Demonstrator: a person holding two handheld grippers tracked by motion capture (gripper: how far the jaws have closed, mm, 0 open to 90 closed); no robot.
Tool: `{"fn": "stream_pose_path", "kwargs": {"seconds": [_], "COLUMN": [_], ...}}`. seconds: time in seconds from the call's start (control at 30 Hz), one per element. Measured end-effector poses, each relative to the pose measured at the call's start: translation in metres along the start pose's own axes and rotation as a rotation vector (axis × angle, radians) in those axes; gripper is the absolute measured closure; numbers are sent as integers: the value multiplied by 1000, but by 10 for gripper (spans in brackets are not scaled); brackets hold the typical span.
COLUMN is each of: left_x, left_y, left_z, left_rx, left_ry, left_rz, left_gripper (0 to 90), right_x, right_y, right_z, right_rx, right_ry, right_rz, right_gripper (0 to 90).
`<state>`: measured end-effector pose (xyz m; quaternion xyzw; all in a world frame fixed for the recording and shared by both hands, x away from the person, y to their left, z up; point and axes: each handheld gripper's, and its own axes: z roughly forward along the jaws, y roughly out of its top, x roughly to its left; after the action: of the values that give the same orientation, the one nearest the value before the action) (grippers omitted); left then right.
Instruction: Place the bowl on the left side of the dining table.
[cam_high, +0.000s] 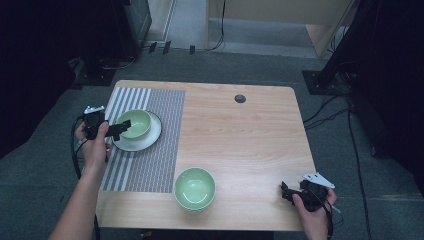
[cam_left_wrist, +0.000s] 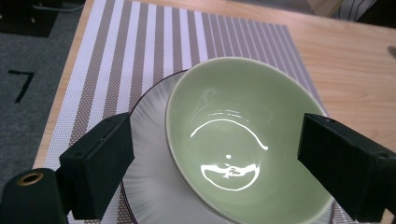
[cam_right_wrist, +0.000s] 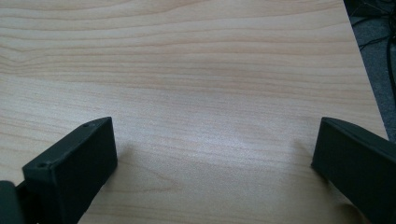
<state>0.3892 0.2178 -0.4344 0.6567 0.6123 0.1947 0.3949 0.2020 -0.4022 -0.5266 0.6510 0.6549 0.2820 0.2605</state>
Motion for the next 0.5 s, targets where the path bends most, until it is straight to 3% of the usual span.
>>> {"fn": "stream_pose_path", "kwargs": {"seconds": [0.5], "left_x": [-4], "left_y": [-19], "left_z": [-34], "left_rx": [-64], "left_ry": [-71], "left_rz": [40], "left_gripper": [100], "right_x": [0], "right_y": [0], "right_z": [0], "right_rx": [-1], "right_ry": [7], "right_rz": [-8], "right_gripper": [0]}}
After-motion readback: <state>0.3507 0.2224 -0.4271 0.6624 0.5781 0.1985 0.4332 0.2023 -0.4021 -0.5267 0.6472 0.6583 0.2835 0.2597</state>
